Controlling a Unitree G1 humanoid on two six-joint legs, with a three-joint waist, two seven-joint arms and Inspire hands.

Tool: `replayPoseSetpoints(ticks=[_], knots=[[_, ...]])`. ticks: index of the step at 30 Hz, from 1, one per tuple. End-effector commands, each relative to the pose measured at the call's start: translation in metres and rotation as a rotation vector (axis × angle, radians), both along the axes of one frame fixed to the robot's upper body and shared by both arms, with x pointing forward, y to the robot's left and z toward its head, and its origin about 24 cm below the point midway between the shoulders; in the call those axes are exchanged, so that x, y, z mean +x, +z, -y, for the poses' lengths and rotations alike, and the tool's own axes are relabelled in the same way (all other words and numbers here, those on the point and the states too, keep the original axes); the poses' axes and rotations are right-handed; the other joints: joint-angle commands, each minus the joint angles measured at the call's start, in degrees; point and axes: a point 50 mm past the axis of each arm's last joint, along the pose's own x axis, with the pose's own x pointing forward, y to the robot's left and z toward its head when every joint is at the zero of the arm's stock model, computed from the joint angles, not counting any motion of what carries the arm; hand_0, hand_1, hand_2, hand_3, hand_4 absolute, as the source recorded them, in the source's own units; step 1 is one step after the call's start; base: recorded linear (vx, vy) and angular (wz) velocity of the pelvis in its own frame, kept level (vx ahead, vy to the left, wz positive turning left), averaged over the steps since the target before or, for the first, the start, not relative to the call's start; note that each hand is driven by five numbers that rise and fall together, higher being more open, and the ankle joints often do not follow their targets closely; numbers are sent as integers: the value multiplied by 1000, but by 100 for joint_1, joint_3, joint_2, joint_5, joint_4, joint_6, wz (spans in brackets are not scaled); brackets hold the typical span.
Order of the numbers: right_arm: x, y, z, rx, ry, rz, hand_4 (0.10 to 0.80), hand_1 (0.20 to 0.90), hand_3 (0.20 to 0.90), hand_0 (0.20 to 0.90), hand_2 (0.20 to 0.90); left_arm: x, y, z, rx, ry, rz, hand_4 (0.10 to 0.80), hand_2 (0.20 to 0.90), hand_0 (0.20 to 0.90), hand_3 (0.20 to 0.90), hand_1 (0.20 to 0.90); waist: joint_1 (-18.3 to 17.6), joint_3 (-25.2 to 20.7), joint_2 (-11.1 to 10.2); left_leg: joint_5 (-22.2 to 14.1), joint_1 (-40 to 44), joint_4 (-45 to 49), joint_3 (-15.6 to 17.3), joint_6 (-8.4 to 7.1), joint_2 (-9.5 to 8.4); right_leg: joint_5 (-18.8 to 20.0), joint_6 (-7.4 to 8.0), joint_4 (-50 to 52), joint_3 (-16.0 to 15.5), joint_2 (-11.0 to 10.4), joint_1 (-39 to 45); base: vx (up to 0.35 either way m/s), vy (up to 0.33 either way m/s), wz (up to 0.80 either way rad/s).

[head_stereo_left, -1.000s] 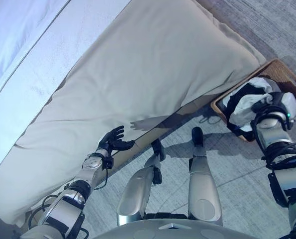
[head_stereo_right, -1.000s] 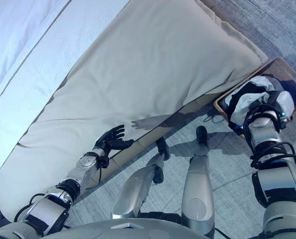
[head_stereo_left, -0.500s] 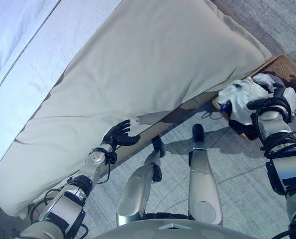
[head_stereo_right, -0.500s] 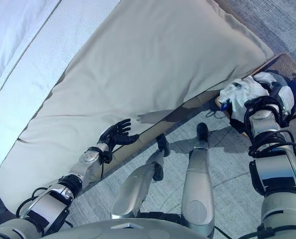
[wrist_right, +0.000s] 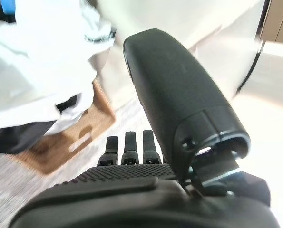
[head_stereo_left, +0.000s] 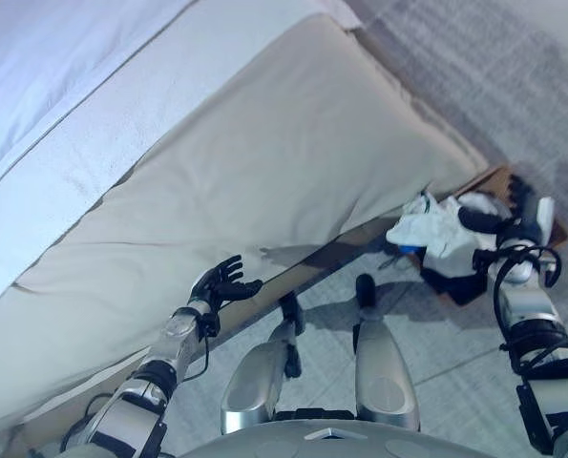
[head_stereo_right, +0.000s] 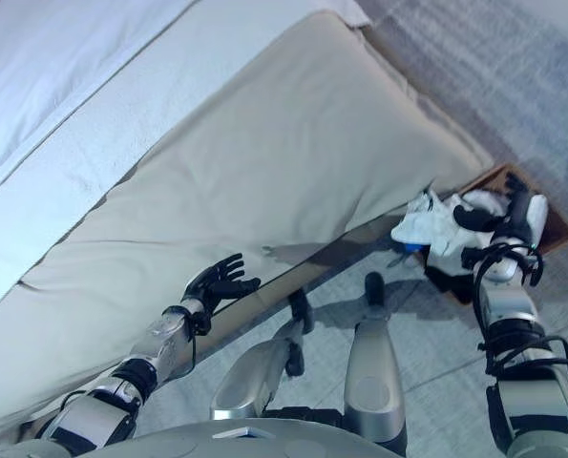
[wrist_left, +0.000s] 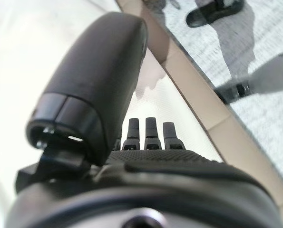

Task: Pick up the clothes from the bed and place them into the basket

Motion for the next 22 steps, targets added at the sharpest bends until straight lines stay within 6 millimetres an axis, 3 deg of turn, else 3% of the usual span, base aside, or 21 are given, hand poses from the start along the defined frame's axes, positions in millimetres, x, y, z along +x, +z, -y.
replayPoseSetpoints(ticks=[1, 8, 13, 22], knots=[[-23, -36, -14, 33, 91, -92, 800, 900, 900, 900, 900, -40, -23, -23, 83, 0, -143, 800, 900, 900, 900, 900, 203, -1191, -649, -594, 191, 204, -78, 83, -252, 194, -157, -525, -93, 123, 479, 234, 104, 44], [-92, -126, -58, 317, 114, -465, 800, 900, 900, 900, 900, -83, -45, -32, 119, -38, -307, 800, 900, 900, 900, 900, 554, -1802, -788, -600, 566, -33, -336, 178, -298, 44, -135, -562, -361, 106, 955, 167, 81, 37], [-120, -148, -72, 408, 99, -603, 800, 900, 900, 900, 900, -92, -49, -31, 150, -95, -338, 800, 900, 900, 900, 900, 685, -1952, -782, -623, 677, -39, -404, 208, -333, 11, -121, -599, -523, 60, 1151, 61, 46, 25], [-164, -170, -83, 387, 147, -887, 800, 900, 900, 900, 900, -111, -55, -32, 141, -86, -397, 800, 900, 900, 900, 900, 762, -2103, -664, -661, 811, -39, -520, 274, -417, -56, -124, -589, -629, 24, 1339, 28, 20, 5]])
